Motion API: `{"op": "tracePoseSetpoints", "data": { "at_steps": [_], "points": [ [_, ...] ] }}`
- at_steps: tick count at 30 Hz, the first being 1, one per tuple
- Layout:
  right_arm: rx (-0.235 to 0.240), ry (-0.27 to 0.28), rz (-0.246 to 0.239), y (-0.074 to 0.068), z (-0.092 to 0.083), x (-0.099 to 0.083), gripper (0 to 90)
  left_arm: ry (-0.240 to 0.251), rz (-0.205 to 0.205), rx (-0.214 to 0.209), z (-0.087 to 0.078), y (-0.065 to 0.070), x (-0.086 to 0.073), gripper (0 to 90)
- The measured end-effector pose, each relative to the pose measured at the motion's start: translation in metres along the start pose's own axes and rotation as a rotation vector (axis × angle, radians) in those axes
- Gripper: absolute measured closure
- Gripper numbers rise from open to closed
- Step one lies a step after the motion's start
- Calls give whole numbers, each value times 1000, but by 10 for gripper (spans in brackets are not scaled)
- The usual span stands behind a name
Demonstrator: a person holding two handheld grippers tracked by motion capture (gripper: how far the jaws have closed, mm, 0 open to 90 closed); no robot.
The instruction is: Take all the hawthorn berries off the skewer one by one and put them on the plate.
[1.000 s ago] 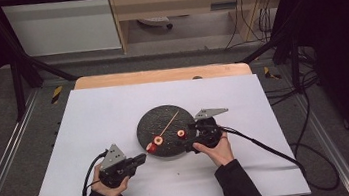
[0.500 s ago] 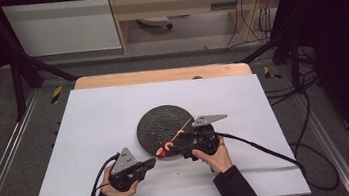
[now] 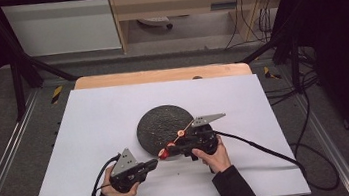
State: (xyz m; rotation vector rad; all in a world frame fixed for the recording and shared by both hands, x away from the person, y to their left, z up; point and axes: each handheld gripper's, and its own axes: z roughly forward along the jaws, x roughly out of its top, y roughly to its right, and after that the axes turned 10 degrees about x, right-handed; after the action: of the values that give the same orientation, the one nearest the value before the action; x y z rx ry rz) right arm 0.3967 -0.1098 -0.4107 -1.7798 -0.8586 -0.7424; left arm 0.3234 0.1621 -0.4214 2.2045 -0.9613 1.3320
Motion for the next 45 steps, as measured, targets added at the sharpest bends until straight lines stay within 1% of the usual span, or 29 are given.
{"op": "tracePoseSetpoints", "data": {
  "at_steps": [1,5,8,9,12,15,16,20,21,24,25,27,28,29,31,32,33,34,35,36,39,41,43,45],
  "points": [
    [0,0,0,0,0,0,573,1,1,0,0,0,0,880],
    [31,-3,9,-1,-1,1,655,4,4,-9,0,0,0,880],
    [37,-3,12,0,-3,2,665,11,4,-11,-1,-1,0,880],
    [43,4,22,0,-4,3,675,15,3,-12,-1,-2,0,879],
    [53,16,28,0,-6,5,688,23,5,-12,-2,-2,1,880],
    [45,26,30,1,-9,7,698,29,2,-9,-4,-4,1,880],
    [48,41,41,2,-13,10,705,32,0,-10,-4,-4,1,879],
    [56,47,52,4,-16,13,709,48,1,-9,-6,-5,2,880],
    [60,58,56,4,-16,14,701,48,2,-6,-7,-5,2,880],
    [61,56,63,6,-12,11,615,50,0,-6,-7,-5,2,880],
    [61,56,63,6,-12,11,615,50,1,-10,-7,-5,2,880],
    [69,56,61,7,-7,8,567,53,11,-9,-6,-4,2,880],
    [69,56,61,7,-7,8,567,53,13,-8,-6,-3,2,880],
    [91,53,69,8,-4,6,555,55,12,-11,-6,-2,2,880],
    [105,51,71,9,-2,5,558,56,12,-13,-6,-2,2,880],
    [117,45,77,9,-2,4,575,59,11,-15,-6,-2,2,880],
    [117,45,77,9,-2,4,575,59,15,-18,-6,-2,2,880],
    [137,36,80,10,0,3,624,58,17,-20,-5,-2,2,880],
    [143,34,79,9,0,3,660,55,18,-20,-5,-1,2,880],
    [149,32,78,9,0,3,672,53,22,-19,-4,-1,2,880],
    [151,31,79,9,-2,3,679,58,19,-25,-5,-2,1,880],
    [152,41,81,9,-4,6,681,65,21,-25,-5,-2,2,880],
    [148,44,78,9,-5,7,681,68,20,-23,-6,-2,2,880],
    [134,58,75,9,-10,11,681,72,18,-22,-7,-3,2,880]
  ]
}}
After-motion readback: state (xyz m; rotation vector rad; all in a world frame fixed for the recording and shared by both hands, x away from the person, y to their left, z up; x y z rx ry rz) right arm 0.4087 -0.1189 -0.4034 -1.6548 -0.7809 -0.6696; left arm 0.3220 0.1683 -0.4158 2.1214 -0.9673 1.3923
